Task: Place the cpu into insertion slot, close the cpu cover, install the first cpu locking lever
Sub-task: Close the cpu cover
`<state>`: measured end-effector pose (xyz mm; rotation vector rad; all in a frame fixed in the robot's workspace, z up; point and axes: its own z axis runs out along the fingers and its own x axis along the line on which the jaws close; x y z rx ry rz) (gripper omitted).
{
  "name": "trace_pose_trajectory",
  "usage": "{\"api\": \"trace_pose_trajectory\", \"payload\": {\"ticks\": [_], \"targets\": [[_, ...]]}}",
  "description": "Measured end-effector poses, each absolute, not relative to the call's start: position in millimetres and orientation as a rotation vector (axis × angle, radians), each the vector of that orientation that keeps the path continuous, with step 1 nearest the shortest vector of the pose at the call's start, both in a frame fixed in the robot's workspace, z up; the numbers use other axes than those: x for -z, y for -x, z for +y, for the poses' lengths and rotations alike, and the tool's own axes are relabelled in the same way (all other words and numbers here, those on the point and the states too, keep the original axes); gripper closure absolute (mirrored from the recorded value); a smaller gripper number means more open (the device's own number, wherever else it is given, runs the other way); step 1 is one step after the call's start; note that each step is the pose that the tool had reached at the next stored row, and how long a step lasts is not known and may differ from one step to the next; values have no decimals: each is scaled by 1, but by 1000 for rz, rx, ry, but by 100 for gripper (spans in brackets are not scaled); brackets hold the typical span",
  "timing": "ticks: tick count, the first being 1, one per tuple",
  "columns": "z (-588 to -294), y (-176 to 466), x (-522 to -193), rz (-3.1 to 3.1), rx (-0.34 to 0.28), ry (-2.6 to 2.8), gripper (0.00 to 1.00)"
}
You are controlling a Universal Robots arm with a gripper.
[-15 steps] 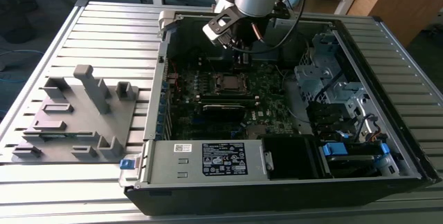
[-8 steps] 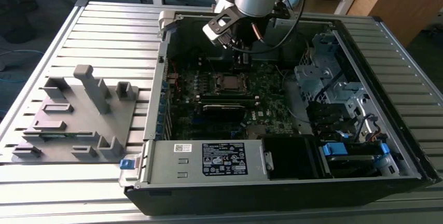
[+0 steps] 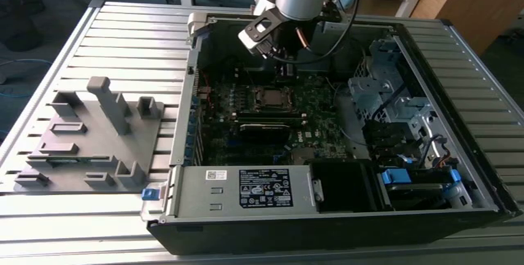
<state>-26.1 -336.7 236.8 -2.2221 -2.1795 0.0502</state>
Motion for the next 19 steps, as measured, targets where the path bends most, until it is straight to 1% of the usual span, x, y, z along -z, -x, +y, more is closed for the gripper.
{"api": "trace_pose_trajectory", "payload": {"ticks": [7,19], "targets": [[-337,26,-236,-2192,-28,2229,90],[-337,26,-236,-2217,-28,2205,90]]}}
